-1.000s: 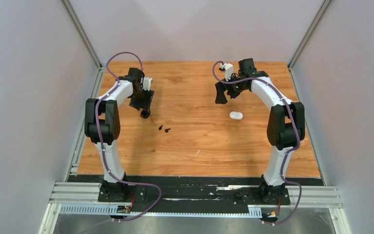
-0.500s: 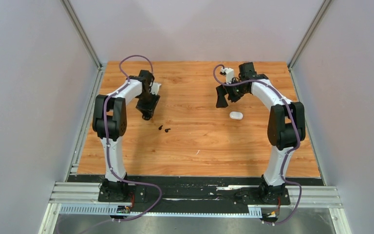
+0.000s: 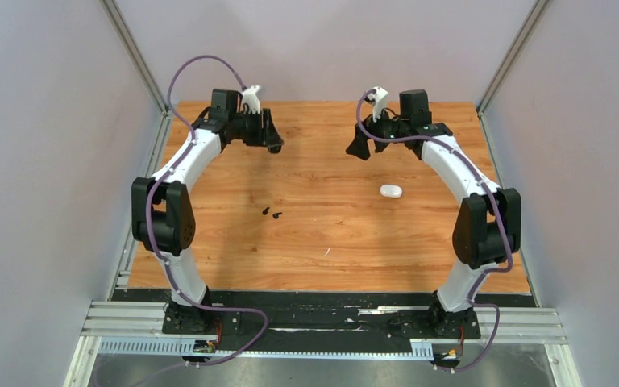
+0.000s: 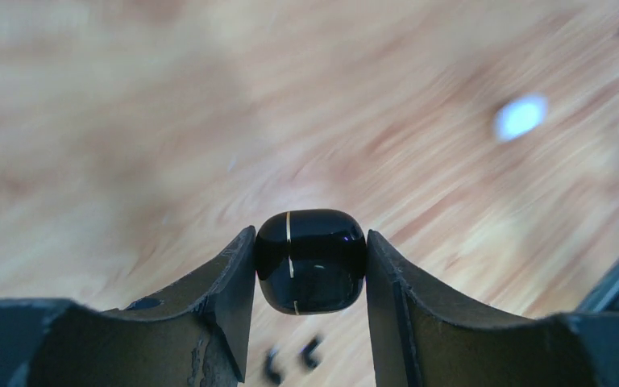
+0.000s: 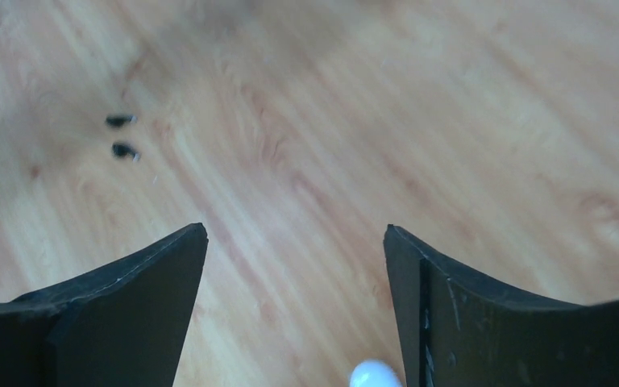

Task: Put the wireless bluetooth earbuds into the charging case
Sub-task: Pick up the charging case from the center of the board, then pass from the left arm to the right

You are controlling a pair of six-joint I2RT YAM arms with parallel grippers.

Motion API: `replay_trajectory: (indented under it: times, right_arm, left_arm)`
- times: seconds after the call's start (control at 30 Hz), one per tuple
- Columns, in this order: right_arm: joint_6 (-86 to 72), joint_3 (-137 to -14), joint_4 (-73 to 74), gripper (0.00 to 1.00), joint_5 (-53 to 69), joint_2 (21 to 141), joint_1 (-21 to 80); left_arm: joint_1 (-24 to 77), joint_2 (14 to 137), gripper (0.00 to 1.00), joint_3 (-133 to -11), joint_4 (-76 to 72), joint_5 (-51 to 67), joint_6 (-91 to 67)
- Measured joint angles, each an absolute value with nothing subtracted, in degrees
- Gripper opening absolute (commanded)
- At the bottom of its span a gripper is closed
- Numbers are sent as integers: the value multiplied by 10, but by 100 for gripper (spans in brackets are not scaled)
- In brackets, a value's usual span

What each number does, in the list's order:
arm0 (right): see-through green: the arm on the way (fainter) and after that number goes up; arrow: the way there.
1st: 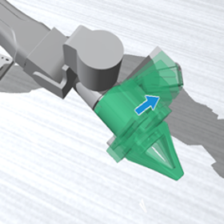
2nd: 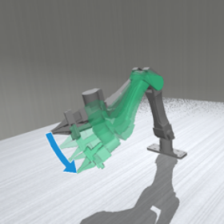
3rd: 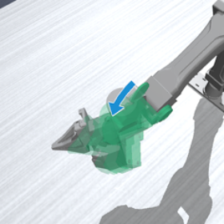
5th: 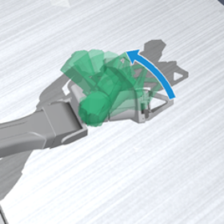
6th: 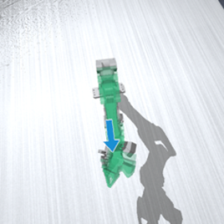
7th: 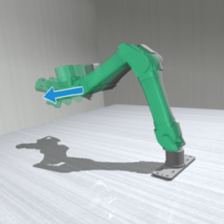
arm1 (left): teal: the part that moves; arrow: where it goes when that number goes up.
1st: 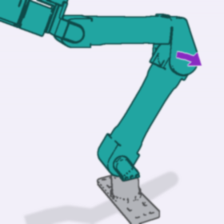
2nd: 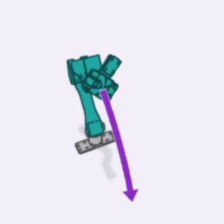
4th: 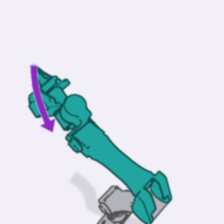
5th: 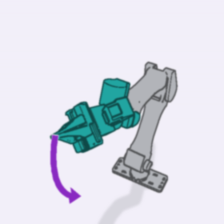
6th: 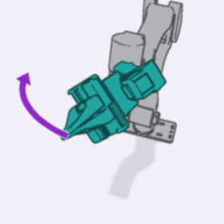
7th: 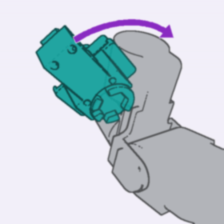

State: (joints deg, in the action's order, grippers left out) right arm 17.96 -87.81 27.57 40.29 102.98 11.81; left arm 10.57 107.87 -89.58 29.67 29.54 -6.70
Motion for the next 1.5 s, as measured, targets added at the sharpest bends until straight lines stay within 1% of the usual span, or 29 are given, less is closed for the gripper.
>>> replay_trajectory:
  times: [0.03,0.1,0.23,0.37,0.57,0.77,1.03,1.13,1.3,1.5]
  right_arm:
    - [175,-872,262,82,399,1023,126]
    - [158,-837,179,82,357,994,155]
    - [128,-821,43,77,281,993,231]
    - [69,-860,-11,76,237,1041,279]
    - [-8,-913,-36,75,201,1108,285]
    - [-54,-953,-37,74,203,1148,285]
    - [-79,-994,-41,73,237,1173,290]
    - [-83,-1004,-42,71,240,1181,295]
    - [-88,-1009,-42,65,234,1192,304]
    - [-89,-1010,-53,51,220,1205,309]
  left_arm:
    - [106,1066,0,-892,262,307,-93]
    - [105,1052,0,-892,175,328,-175]
    - [104,1074,0,-904,55,345,-320]
    - [99,1105,0,-904,23,347,-413]
    - [89,1121,0,-903,9,357,-509]
    - [88,1121,0,-902,-12,362,-550]
    - [87,1121,0,-899,-16,362,-563]
    - [86,1121,0,-899,-17,363,-564]
    - [85,1121,0,-893,-27,367,-566]
    - [85,1121,0,-888,-29,371,-567]
